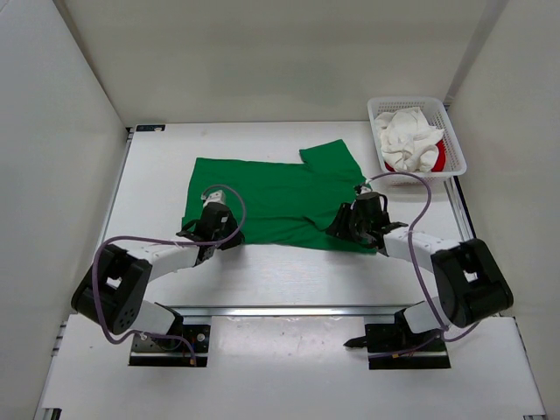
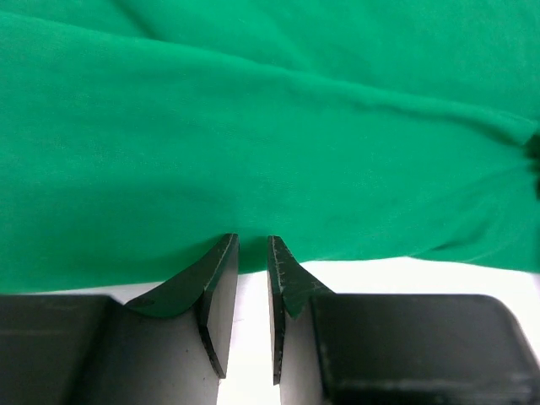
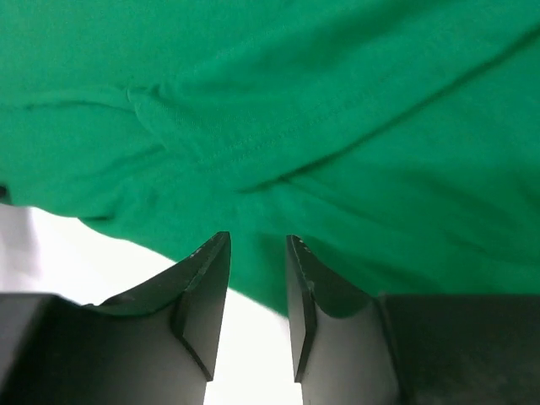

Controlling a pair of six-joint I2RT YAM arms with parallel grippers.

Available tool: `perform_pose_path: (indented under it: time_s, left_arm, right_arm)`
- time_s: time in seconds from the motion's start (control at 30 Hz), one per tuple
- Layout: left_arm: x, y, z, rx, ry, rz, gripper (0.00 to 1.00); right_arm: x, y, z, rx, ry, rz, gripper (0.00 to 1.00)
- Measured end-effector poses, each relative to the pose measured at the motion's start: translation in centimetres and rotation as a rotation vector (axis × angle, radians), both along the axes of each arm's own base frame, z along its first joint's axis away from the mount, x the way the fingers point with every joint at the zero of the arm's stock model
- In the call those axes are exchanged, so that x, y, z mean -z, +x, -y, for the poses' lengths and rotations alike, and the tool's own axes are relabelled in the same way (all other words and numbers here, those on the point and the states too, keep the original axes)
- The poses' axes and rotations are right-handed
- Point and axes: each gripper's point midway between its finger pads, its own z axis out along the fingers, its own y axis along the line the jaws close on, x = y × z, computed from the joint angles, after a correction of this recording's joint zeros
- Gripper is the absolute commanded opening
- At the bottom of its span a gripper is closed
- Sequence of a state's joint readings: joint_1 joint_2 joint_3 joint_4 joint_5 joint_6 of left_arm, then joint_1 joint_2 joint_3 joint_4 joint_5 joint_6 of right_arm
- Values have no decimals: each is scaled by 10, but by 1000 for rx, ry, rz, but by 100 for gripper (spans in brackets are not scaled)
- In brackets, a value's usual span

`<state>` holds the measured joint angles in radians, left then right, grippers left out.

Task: Fold and stack the t-shirts
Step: Fold the flattened tshirt in 1/3 of the way

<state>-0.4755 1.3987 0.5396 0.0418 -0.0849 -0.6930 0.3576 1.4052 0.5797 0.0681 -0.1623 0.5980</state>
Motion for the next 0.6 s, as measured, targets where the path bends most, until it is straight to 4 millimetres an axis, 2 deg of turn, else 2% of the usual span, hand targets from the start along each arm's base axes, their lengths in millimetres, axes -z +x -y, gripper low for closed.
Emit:
perform_pose_path:
  time_s: [0.3, 0.5, 0.6]
  left_arm:
    - [0, 3, 13, 33, -34, 21, 31]
    - [1, 3, 12, 29, -49, 23, 31]
    - [5, 2, 8, 18, -49, 14, 30]
  right_arm:
    - [5, 22, -14, -10, 72, 4, 29]
    - [13, 23, -15, 0, 77, -25, 32]
    - [12, 25, -17, 3, 80, -26, 27]
